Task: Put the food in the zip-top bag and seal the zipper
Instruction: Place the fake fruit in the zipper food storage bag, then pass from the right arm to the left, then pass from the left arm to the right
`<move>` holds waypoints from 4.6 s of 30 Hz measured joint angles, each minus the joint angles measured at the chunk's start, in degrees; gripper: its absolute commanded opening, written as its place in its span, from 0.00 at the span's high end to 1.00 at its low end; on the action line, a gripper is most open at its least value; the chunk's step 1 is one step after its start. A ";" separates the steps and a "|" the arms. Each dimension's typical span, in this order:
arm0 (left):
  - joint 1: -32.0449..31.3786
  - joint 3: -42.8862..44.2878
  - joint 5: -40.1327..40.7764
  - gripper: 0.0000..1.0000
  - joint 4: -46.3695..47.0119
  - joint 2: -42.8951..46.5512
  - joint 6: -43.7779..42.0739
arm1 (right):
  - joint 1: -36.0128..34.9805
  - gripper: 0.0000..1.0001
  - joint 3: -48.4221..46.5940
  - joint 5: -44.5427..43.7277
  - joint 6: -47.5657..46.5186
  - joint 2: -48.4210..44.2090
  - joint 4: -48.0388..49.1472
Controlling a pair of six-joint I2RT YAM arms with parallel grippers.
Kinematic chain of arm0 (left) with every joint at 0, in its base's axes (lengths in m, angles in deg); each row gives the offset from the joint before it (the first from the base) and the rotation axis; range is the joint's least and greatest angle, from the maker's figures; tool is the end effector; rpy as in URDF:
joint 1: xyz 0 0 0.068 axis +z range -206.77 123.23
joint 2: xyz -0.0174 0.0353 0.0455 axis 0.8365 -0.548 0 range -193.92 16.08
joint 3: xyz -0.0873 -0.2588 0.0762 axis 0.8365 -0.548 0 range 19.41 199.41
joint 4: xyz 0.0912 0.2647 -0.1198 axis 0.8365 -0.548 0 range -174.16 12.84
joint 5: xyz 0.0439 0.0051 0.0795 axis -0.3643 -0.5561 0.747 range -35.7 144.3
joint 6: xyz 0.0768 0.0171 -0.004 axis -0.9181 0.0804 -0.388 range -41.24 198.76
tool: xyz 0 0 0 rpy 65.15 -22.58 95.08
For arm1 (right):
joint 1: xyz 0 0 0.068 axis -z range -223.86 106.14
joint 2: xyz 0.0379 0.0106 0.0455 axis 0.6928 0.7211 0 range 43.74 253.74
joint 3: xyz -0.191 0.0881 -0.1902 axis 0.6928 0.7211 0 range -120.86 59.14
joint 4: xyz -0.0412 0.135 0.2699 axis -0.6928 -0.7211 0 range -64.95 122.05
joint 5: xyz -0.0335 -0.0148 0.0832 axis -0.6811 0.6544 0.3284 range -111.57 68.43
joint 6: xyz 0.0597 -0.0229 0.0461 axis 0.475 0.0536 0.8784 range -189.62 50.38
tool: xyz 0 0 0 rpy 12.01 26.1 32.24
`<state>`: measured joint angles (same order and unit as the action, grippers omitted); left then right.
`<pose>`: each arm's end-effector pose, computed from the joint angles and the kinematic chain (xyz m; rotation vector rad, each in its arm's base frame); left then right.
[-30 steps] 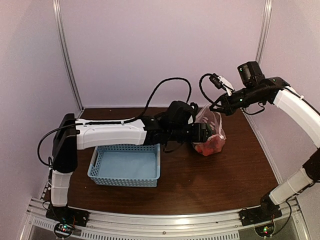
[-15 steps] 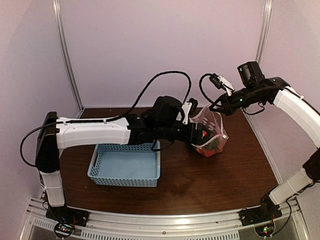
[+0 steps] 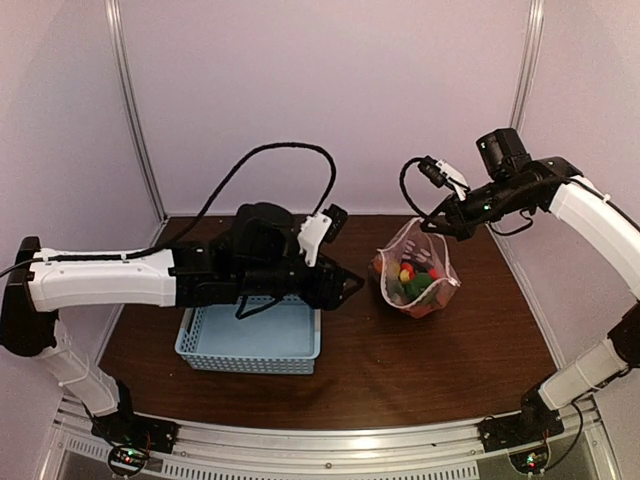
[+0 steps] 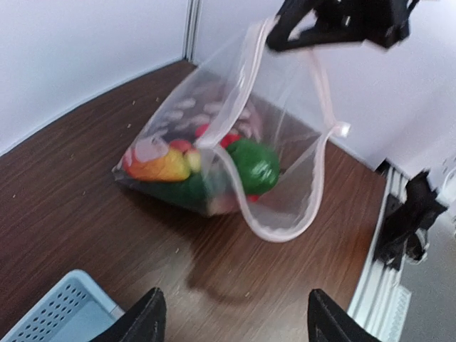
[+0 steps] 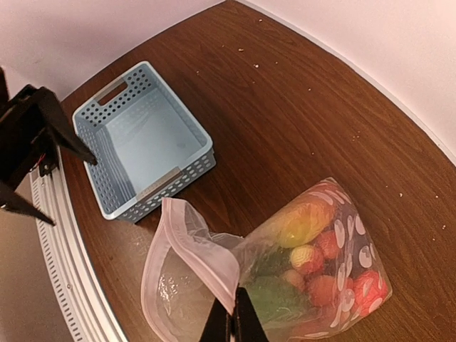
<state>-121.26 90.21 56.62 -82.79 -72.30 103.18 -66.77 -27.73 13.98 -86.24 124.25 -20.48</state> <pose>0.1908 -0.3936 0.3022 0.6955 1.9892 -0.9424 0.3035 0.1710 0.3835 -1.0572 2.0642 0.7872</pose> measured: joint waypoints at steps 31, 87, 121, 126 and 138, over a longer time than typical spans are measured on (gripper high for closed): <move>-2.69 -1.53 -15.54 0.43 20.37 -7.19 -28.46 | -0.37 1.00 -5.60 8.66 -19.04 -4.28 -21.70; -3.61 6.21 -6.14 0.96 15.91 -14.05 -35.12 | 8.31 0.70 -14.95 11.76 -24.02 1.07 -24.20; 6.91 10.51 -2.71 0.98 8.46 -13.62 -3.89 | 2.19 0.43 29.31 9.29 -26.58 -20.72 -6.32; 6.91 10.51 -2.16 0.98 8.41 -13.62 -3.50 | -0.94 0.60 31.04 6.21 -18.56 -21.38 3.63; 7.10 10.51 -1.88 0.98 8.44 -13.62 -3.48 | -1.11 1.00 31.65 1.49 -9.97 -21.42 12.98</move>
<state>-114.15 100.73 54.74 -74.35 -85.91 99.71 -67.89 3.92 15.46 -96.20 102.83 -7.50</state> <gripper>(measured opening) 0.024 0.025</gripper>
